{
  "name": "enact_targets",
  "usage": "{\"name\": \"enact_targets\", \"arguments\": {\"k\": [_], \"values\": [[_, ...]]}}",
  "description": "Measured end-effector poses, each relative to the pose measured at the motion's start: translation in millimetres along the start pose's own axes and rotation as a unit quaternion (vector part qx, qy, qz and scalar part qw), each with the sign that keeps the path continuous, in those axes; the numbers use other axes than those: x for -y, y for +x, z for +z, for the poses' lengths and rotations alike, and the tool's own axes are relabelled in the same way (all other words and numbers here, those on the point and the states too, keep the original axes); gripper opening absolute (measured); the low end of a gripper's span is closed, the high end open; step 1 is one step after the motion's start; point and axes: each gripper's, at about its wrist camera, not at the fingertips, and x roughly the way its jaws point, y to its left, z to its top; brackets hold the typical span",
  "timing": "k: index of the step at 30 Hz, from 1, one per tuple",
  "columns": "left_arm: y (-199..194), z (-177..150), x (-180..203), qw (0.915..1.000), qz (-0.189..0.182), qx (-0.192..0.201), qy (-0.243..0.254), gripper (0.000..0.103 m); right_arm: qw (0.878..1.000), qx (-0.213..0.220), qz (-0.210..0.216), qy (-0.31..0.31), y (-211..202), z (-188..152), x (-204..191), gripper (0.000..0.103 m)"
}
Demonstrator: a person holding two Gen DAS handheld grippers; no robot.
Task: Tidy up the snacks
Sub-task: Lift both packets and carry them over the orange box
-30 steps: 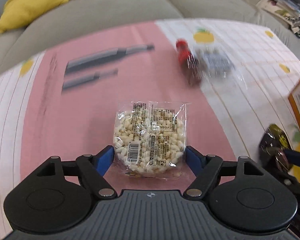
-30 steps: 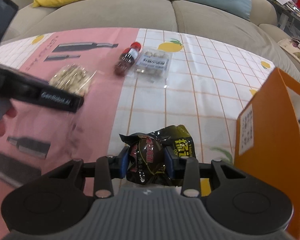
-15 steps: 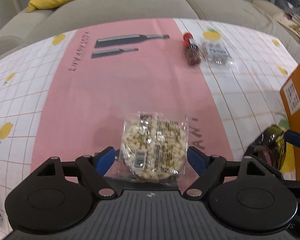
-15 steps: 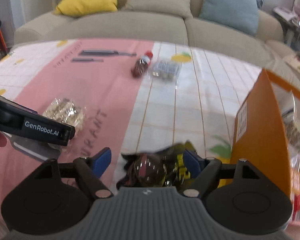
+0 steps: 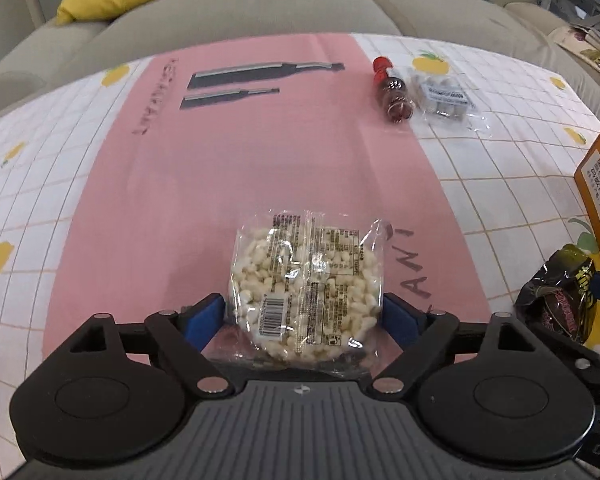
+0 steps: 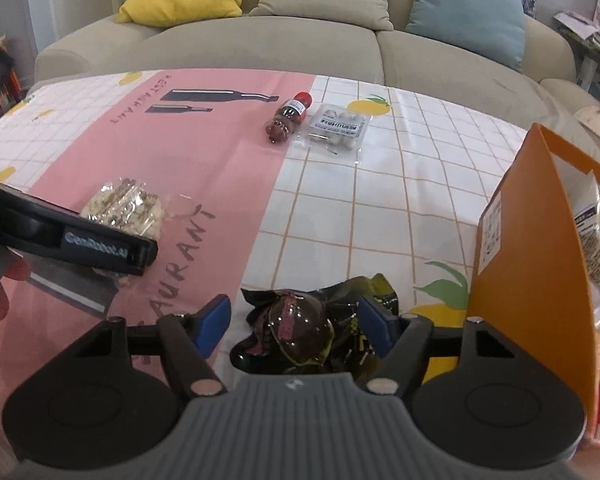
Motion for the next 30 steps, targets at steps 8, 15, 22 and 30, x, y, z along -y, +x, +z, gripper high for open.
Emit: {"name": "enact_targets", "arguments": {"k": [8,15,22,30], "values": [[1.9,-0.1,2.4,0.9998,0.003,0.017,-0.004,0.102,1.0,-0.014,-0.014,-0.001,1.6,-5.5,-3.0,0.058],[-0.8,-2.1,5.7,0.9996,0.006,0.027,-0.003,0.092,0.999,-0.023,-0.039,-0.02,6.8,-9.7,-7.6,0.051],[-0.4,-1.1,5.0,0.9997,0.004,0.022,-0.005,0.092,0.994,0.034,-0.06,-0.089,-2.5,-8.8,-22.6,0.053],[0.8,-1.8,6.3,0.9997,0.001,0.025,-0.001,0.092,0.994,0.014,-0.063,-0.089,16.4,-10.2,-18.9,0.037]]}}
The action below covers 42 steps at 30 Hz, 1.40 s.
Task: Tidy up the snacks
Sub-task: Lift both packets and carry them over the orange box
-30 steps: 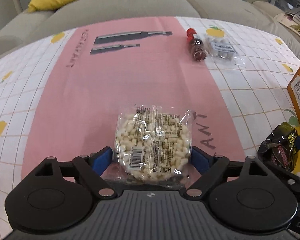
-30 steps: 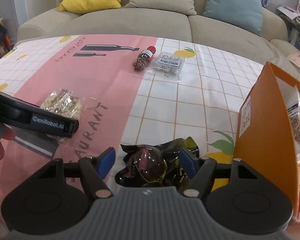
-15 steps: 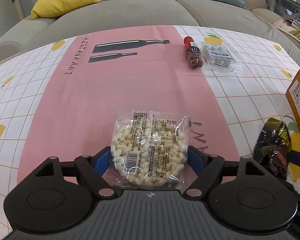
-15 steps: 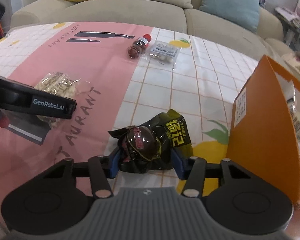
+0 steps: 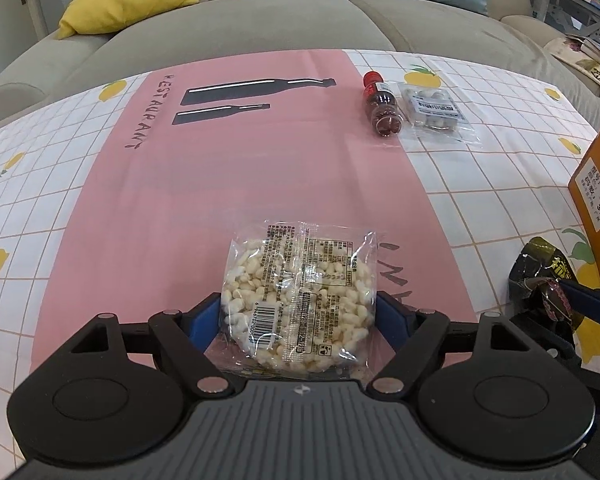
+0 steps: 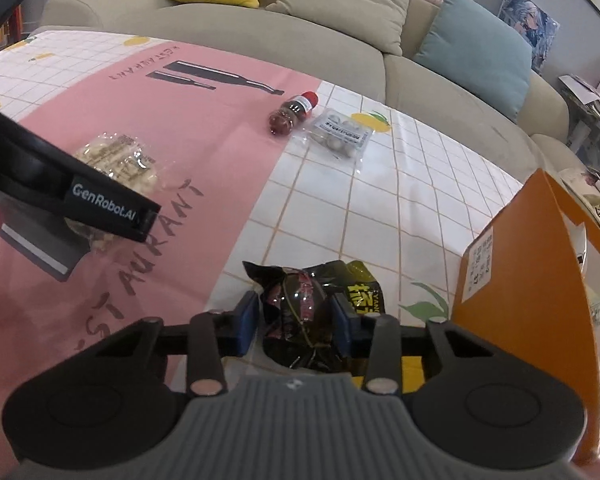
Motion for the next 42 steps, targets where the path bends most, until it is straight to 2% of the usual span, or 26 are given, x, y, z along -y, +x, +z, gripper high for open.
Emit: {"name": "enact_targets", "arguments": {"k": [4,9,15,20,24,27,32,36,38,42], "values": [[-4.8,-0.9,6.3,0.9998,0.012,0.001,0.017,0.092,1.0,-0.001,0.0,0.005,-0.1,0.8,1.2,0.034],[-23.9,1.5,15.7,0.9998,0.001,0.013,0.011,0.092,0.999,0.019,0.003,0.029,-11.8,4.1,9.1,0.033],[-66.6,14.0,16.1,0.9993,-0.005,0.034,-0.011,0.092,0.994,0.035,0.043,0.094,-36.3,11.5,30.2,0.033],[-106.9,29.8,19.4,0.998,-0.021,0.047,-0.036,0.092,0.982,0.062,0.084,0.159,-73.1,25.4,49.5,0.033],[-138.3,37.4,29.7,0.9952,-0.063,0.06,-0.045,0.092,0.971,0.094,0.099,0.195,-110.2,23.0,67.8,0.033],[-157.5,40.2,48.3,0.9933,-0.091,0.064,-0.03,0.092,0.963,0.098,0.101,0.23,-131.8,14.9,88.6,0.033],[-183.8,48.3,90.9,0.9853,-0.161,0.057,0.002,0.092,0.951,0.096,0.096,0.279,-168.5,-2.3,140.8,0.033],[-194.6,58.8,132.9,0.9757,-0.212,0.039,0.038,0.092,0.942,0.068,0.103,0.311,-189.7,-13.8,193.4,0.034],[-192.2,67.0,154.2,0.9681,-0.245,0.014,0.049,0.092,0.945,0.041,0.097,0.309,-195.4,-16.6,219.6,0.034],[-178.1,77.4,196.7,0.9531,-0.285,-0.035,0.096,0.092,0.947,-0.013,0.084,0.31,-202.7,-28.2,269.4,0.034]]}}
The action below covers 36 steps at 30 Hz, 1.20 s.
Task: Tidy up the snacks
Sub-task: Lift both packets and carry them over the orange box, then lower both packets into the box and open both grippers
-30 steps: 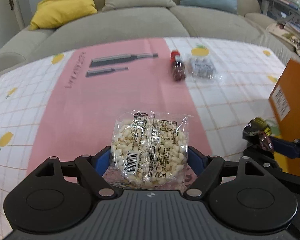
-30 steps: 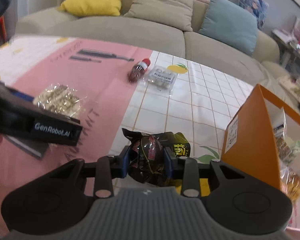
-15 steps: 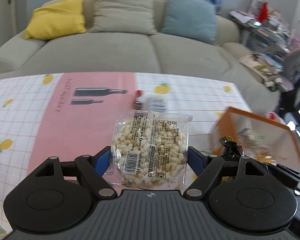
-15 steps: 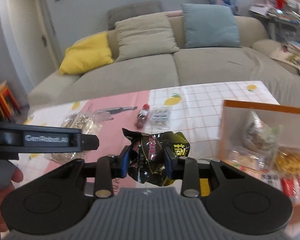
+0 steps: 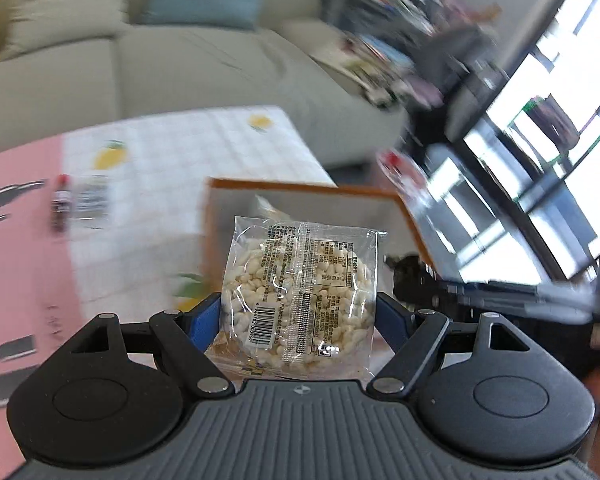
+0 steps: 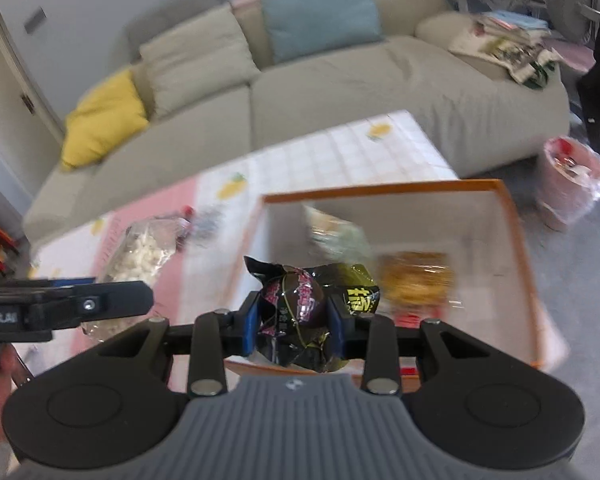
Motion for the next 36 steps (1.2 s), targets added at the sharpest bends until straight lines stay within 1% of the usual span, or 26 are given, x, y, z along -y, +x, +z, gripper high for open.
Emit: {"name": "enact_targets", "arguments": {"k": [2,3,6,8,10,13,15,17,21,24,26,31,36], "values": [[21.8,5.5,9.9,0.9993,-0.011,-0.033,0.015,0.092,1.0,-0.017,-0.021,-0.003,-4.3,4.6,21.1,0.034],[32.3,8.3,14.0,0.9986,-0.014,-0.048,0.019,0.092,0.999,-0.031,-0.031,-0.013,-3.0,8.0,29.3,0.034],[65.4,16.1,21.7,0.996,-0.022,-0.08,0.034,0.092,0.996,-0.074,-0.047,-0.03,10.3,14.6,49.2,0.034],[84.5,19.2,24.9,0.994,-0.021,-0.098,0.045,0.092,0.992,-0.102,-0.053,-0.05,23.6,16.4,59.0,0.034],[102.3,21.0,29.4,0.991,-0.012,-0.12,0.057,0.092,0.987,-0.129,-0.063,-0.077,38.4,17.1,68.1,0.034],[124.1,20.9,32.1,0.9872,-0.001,-0.144,0.069,0.092,0.98,-0.16,-0.07,-0.094,58.8,19.5,81.8,0.034],[133.5,18.9,34.0,0.9853,0.002,-0.156,0.07,0.092,0.977,-0.178,-0.059,-0.101,70.1,18.9,87.7,0.034],[145.3,19.0,32.9,0.9835,0.005,-0.168,0.067,0.092,0.973,-0.195,-0.058,-0.112,81.0,19.3,90.7,0.034],[162.4,17.2,32.3,0.98,0.013,-0.187,0.066,0.092,0.96,-0.229,-0.065,-0.149,99.3,14.9,92.2,0.034],[171.7,16.2,33.6,0.9778,0.016,-0.2,0.061,0.092,0.951,-0.252,-0.059,-0.171,111.8,11.6,94.3,0.034],[175.2,16.2,39.3,0.9764,0.021,-0.206,0.062,0.092,0.947,-0.263,-0.057,-0.178,120.3,10.4,94.7,0.034],[183.6,15.5,53.7,0.9712,0.036,-0.224,0.074,0.092,0.94,-0.282,-0.055,-0.182,133.6,9.2,100.3,0.034],[185.3,18.3,57.6,0.9704,0.043,-0.225,0.077,0.097,0.937,-0.295,-0.056,-0.179,144.0,10.1,104.7,0.034]]}}
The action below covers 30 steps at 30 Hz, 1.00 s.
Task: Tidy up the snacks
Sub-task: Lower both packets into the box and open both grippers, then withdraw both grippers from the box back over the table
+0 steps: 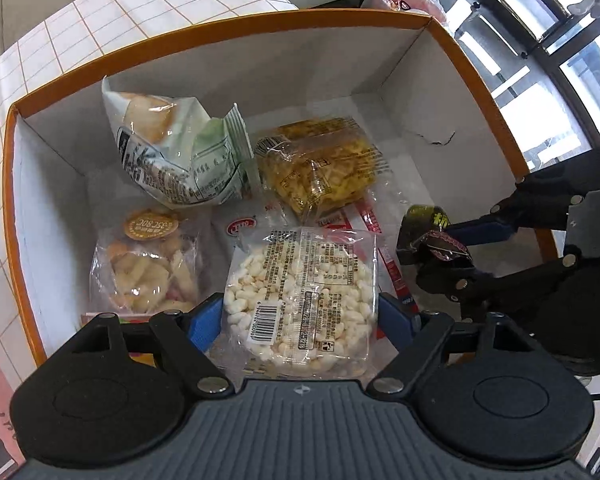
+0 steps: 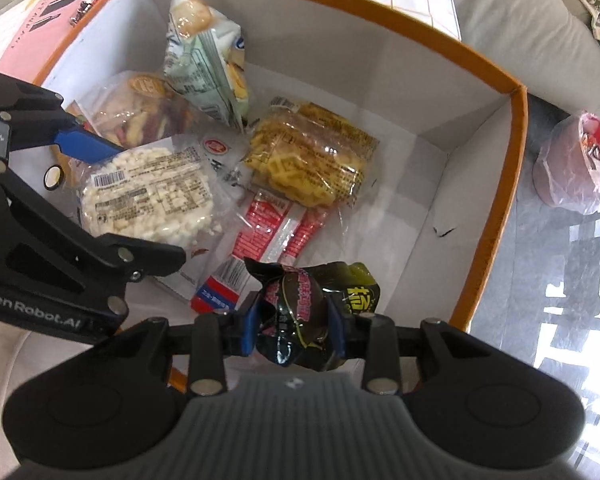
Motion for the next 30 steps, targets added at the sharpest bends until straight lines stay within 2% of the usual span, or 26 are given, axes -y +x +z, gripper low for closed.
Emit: {"name": "enact_targets", "arguments": {"k": [5,9,14,16,19,22,27,30], "values": [[-7.0,0.3,-5.6,0.9997,-0.009,0.021,-0.008,0.098,1.0,0.0,0.007,0.003,2.4,0.6,0.4,0.039],[-15.1,0.2,-6.3,0.9995,-0.012,0.028,-0.004,0.101,1.0,0.006,0.013,0.003,-4.1,-2.2,-4.5,0.046],[-30.2,-5.5,-10.4,0.9987,-0.023,0.044,-0.015,0.101,1.0,0.019,0.012,0.004,-16.3,-6.3,-10.6,0.047],[-39.0,-9.8,-11.0,0.9984,-0.023,0.049,-0.014,0.098,1.0,0.022,0.012,0.008,-19.5,-8.0,-12.0,0.048],[-53.7,-16.1,-12.5,0.9978,-0.019,0.061,-0.016,0.094,0.999,0.028,0.01,0.012,-27.2,-10.9,-15.1,0.056],[-72.0,-25.7,-16.1,0.9963,-0.012,0.083,-0.019,0.091,0.999,0.039,0.001,0.018,-35.9,-11.3,-21.0,0.058],[-103.5,-46.5,-24.9,0.9923,-0.004,0.121,-0.027,0.085,0.995,0.088,-0.004,0.046,-65.2,-16.0,-35.0,0.063],[-122.2,-64.0,-37.3,0.989,-0.012,0.138,-0.05,0.083,0.991,0.125,-0.004,0.056,-83.8,-19.5,-51.7,0.064]]}}
